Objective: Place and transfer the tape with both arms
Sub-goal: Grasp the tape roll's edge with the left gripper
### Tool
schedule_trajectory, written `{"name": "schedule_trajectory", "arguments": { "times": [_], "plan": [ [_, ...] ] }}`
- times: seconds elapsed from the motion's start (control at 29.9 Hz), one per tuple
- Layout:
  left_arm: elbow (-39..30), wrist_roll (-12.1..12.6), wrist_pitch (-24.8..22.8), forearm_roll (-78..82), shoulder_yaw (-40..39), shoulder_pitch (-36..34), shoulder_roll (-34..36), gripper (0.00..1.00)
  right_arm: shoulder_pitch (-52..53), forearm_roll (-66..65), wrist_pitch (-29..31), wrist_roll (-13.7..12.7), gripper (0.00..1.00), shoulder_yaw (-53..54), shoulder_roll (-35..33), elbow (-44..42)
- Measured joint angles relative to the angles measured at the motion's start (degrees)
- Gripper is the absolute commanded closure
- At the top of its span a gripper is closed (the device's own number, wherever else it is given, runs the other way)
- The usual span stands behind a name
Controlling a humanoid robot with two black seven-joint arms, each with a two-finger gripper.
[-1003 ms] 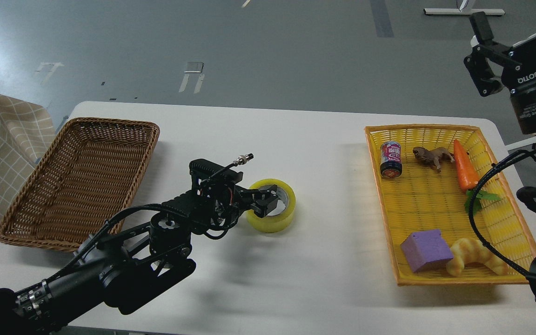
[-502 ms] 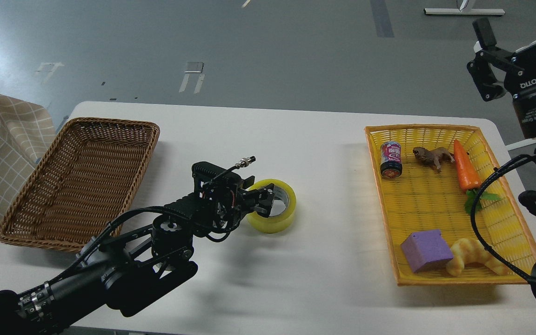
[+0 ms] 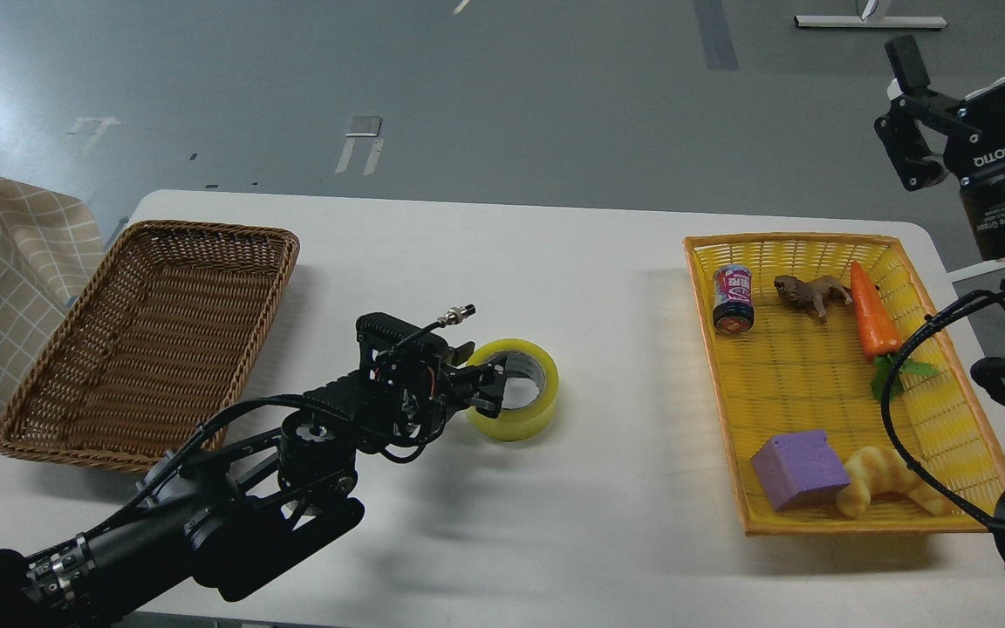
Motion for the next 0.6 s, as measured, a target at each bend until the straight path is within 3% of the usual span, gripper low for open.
{"name": "schedule_trajectory", "arguments": {
  "times": [0.03, 0.1, 0.13, 0.6],
  "plan": [
    [0.00, -0.01, 0.00, 0.00, 0.02, 0.00, 0.01, 0.59, -0.02, 0.00, 0.00, 0.00, 0.00, 0.00, 0.00, 0.00],
    [0.00, -0.07, 0.01, 0.00, 0.06, 0.00, 0.02, 0.77, -0.08, 0.00, 0.00, 0.00, 0.00, 0.00, 0.00, 0.00],
    [0.00, -0.08, 0.02, 0.00, 0.09, 0.00, 0.03, 0.90, -0.10, 0.00, -0.08, 0.00, 0.00, 0.02, 0.00, 0.00],
    [1.14, -0.17, 0.82, 0.00, 0.05, -0.52, 0.14, 0.92, -0.82, 0.00, -0.79, 0.00, 0.00, 0.16, 0.16, 0.00]
  ]
}}
